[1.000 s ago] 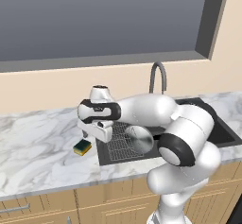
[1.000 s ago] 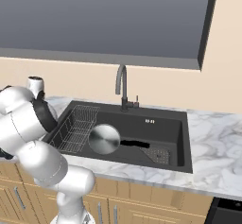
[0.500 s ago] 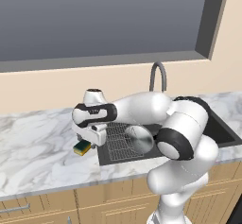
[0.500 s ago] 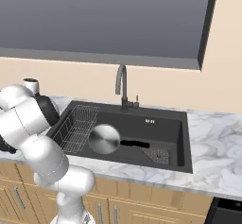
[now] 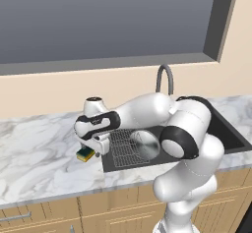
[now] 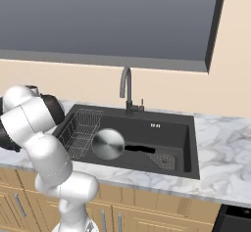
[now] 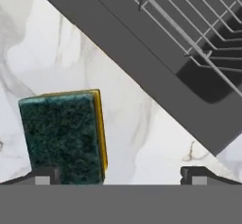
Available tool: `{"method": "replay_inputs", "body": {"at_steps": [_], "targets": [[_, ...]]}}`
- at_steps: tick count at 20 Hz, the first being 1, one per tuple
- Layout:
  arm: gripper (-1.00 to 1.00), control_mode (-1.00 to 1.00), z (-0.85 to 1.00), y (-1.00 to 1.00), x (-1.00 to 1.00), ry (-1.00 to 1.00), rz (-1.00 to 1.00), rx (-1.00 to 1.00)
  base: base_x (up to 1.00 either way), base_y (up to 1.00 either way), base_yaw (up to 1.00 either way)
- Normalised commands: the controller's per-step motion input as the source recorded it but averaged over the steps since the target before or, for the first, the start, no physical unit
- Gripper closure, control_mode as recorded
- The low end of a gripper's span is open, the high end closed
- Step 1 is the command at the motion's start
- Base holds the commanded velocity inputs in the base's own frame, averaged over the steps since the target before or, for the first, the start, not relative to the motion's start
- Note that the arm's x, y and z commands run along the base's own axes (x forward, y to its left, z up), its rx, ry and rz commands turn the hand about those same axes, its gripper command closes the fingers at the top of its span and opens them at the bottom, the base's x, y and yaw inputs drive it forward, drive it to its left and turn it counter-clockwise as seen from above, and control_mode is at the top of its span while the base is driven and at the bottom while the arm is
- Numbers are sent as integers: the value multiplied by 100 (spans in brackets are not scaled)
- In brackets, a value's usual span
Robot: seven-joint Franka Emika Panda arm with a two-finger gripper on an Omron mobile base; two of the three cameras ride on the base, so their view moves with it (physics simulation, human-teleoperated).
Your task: Pick the pan and sponge and place them into the sink. Then turn on the water.
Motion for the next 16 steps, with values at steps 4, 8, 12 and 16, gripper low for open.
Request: {"method": "replay_inputs", "body": {"at_steps": [4,8,12,16], "targets": [[-100,-100,-7,0,26,-3,2,-7,0,0,0],[-100,-100,-2,0,34,0,2,-2,0,0,0],[-100,-100,-2,0,38,0,1,0,0,0,0],[-100,-100,-18,1,29,0,2,0,0,0,0]]}}
